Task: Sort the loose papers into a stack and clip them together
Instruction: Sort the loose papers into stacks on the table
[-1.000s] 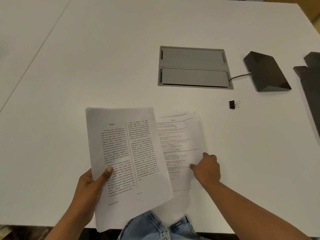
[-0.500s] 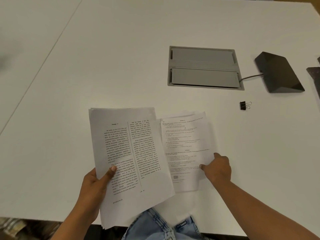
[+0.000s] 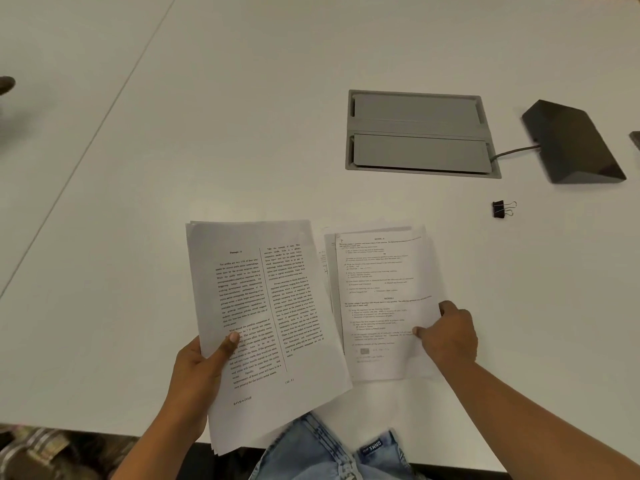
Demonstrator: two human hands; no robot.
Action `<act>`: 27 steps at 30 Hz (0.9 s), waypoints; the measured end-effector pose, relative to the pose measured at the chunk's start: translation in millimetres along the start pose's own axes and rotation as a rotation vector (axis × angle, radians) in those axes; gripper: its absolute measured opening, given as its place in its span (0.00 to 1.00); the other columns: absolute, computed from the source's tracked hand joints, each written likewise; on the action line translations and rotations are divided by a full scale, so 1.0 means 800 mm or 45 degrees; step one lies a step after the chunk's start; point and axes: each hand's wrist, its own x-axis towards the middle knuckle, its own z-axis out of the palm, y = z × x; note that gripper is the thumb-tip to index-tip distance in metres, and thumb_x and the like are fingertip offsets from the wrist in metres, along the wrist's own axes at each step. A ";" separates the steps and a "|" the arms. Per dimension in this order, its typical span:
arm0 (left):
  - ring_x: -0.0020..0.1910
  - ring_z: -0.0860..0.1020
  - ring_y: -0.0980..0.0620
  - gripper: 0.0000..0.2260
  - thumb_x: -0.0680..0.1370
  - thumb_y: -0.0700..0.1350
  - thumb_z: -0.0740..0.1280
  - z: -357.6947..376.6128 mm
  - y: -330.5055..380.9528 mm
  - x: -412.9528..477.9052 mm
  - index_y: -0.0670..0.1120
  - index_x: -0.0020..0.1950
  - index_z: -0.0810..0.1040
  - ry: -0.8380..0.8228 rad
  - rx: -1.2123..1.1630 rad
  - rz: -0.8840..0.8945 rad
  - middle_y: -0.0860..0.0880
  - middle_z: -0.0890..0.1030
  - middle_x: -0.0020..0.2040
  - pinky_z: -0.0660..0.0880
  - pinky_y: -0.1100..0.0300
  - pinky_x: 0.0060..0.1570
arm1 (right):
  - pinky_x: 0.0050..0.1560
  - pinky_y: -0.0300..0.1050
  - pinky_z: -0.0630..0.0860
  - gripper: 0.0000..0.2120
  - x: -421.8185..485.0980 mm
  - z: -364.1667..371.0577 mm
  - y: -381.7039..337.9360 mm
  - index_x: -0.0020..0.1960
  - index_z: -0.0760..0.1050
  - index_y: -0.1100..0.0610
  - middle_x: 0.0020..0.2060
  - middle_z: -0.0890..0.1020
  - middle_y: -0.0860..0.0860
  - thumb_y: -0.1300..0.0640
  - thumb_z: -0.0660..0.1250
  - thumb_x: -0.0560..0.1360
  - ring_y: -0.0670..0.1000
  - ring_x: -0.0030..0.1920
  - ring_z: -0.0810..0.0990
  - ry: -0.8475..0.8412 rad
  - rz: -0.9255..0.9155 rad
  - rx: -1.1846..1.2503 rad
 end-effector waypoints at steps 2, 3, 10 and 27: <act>0.41 0.88 0.43 0.10 0.76 0.49 0.71 0.000 -0.001 0.002 0.49 0.55 0.82 0.010 0.005 0.003 0.47 0.89 0.46 0.83 0.49 0.36 | 0.40 0.49 0.79 0.18 0.000 -0.003 0.006 0.56 0.79 0.58 0.45 0.81 0.55 0.58 0.77 0.69 0.59 0.42 0.81 0.029 -0.034 0.039; 0.41 0.88 0.43 0.09 0.77 0.49 0.71 0.000 -0.001 0.003 0.48 0.56 0.82 0.017 0.007 0.006 0.48 0.89 0.46 0.83 0.49 0.36 | 0.38 0.46 0.76 0.14 -0.001 -0.004 0.010 0.54 0.80 0.57 0.42 0.82 0.53 0.59 0.76 0.70 0.57 0.39 0.79 0.049 -0.041 0.063; 0.40 0.88 0.43 0.08 0.78 0.48 0.70 0.006 0.001 0.009 0.50 0.56 0.81 0.021 0.007 0.016 0.49 0.89 0.46 0.84 0.48 0.36 | 0.44 0.46 0.75 0.18 0.004 -0.018 0.040 0.61 0.76 0.55 0.48 0.84 0.56 0.57 0.74 0.73 0.59 0.43 0.81 0.092 -0.085 0.385; 0.40 0.88 0.44 0.08 0.79 0.48 0.70 0.034 0.014 0.024 0.49 0.57 0.82 -0.017 0.002 0.057 0.49 0.89 0.46 0.84 0.47 0.38 | 0.59 0.55 0.78 0.13 -0.005 -0.083 0.094 0.55 0.81 0.57 0.51 0.86 0.54 0.55 0.74 0.73 0.56 0.52 0.85 -0.204 -0.033 1.166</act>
